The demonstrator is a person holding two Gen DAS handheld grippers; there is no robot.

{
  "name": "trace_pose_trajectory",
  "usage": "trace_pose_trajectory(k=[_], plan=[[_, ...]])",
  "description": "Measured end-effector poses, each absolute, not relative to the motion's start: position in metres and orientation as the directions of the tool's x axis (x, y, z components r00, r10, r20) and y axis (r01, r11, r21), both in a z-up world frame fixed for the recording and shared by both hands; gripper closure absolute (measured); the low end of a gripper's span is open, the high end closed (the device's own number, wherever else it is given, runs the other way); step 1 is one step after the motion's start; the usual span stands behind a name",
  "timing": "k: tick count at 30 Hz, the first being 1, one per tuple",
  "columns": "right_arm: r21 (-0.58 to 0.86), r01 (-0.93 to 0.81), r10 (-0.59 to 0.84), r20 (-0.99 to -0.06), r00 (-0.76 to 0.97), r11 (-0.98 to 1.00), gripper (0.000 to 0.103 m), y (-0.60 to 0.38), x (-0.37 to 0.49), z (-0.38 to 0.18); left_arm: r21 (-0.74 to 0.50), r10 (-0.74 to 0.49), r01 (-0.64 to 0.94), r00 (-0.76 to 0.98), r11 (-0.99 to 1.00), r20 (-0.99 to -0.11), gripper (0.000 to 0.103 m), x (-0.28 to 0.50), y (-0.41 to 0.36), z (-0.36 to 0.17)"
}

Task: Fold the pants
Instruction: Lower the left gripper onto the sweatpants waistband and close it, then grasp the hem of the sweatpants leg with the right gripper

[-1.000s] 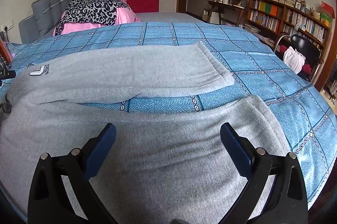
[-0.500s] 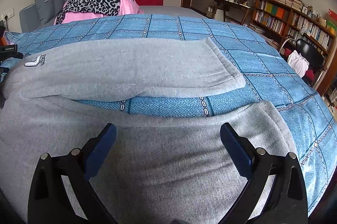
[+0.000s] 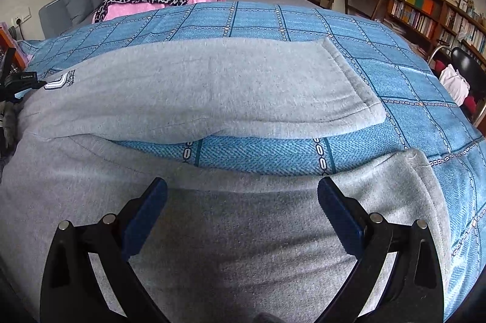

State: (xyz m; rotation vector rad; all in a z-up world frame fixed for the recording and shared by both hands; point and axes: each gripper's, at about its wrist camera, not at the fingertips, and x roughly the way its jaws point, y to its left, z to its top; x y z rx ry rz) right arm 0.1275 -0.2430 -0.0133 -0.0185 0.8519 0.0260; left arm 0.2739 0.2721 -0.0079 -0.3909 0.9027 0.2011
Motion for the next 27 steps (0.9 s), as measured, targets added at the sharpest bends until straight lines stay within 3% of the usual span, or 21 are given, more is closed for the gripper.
trace_pose_trajectory(k=[4,12,20,27], plan=[[-0.023,-0.011,-0.010,-0.742,0.670,1.000,0.003,-0.255,0.140,-0.005,-0.273,-0.033,-0.288,0.629,0.918,-0.776,0.065,0.263,0.265,-0.002],[0.036,0.032,0.006,-0.756,0.655,0.999,0.003,-0.303,0.199,0.001,-0.241,-0.026,-0.218,0.688,0.946,-0.726,0.067,0.245,0.243,0.017],[0.009,0.128,-0.078,-0.747,0.660,0.992,0.003,-0.356,0.285,-0.001,-0.235,-0.026,-0.206,0.699,0.950,-0.715,0.067,0.237,0.240,0.020],[0.118,0.221,-0.048,-0.779,0.626,0.968,0.003,-0.399,0.370,-0.013,-0.218,-0.015,-0.210,0.687,0.953,-0.727,0.067,0.247,0.237,0.016]])
